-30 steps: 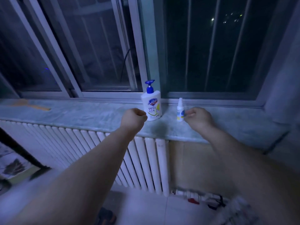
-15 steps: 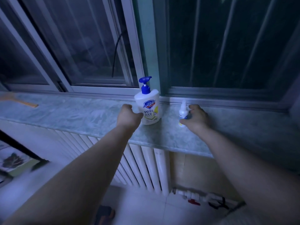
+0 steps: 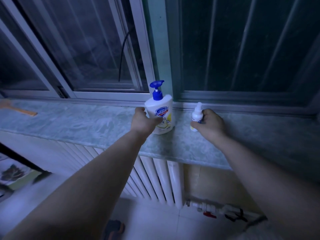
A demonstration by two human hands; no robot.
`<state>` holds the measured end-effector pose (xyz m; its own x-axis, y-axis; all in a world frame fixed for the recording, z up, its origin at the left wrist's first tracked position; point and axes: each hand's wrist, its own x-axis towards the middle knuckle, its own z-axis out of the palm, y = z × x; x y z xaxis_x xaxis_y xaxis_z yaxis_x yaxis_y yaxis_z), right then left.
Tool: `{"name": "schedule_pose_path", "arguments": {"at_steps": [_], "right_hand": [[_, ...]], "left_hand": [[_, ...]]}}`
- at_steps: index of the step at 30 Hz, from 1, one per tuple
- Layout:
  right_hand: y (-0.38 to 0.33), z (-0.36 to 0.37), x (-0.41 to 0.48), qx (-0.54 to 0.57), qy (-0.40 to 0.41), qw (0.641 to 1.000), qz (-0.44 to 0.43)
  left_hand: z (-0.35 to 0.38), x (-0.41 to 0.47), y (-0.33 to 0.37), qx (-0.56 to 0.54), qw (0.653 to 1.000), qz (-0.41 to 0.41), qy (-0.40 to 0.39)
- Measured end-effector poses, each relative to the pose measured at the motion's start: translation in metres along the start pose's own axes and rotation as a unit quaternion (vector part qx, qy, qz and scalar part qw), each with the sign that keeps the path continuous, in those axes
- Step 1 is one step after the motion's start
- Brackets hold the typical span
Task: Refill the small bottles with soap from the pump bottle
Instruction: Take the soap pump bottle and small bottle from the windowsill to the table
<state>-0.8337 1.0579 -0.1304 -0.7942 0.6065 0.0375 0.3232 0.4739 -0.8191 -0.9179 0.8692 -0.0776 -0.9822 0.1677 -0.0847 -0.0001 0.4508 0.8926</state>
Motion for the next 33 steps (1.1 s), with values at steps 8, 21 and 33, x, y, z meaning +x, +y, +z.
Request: {"name": "schedule_pose_path", "arguments": {"at_steps": [8,21,33], "right_hand": [[0.001,0.001,0.004,-0.003,0.004,1.000,0.003],[-0.012,0.002,0.007,-0.010,-0.006,1.000,-0.005],[-0.053,0.040,-0.030,0.042,-0.080,0.993,-0.075]], "left_hand": [[0.013,0.015,0.006,-0.009,0.999,0.034,0.020],[0.011,0.004,0.003,-0.042,0.996,0.050,0.061],[-0.056,-0.051,-0.013,-0.102,0.971,0.075,0.205]]}}
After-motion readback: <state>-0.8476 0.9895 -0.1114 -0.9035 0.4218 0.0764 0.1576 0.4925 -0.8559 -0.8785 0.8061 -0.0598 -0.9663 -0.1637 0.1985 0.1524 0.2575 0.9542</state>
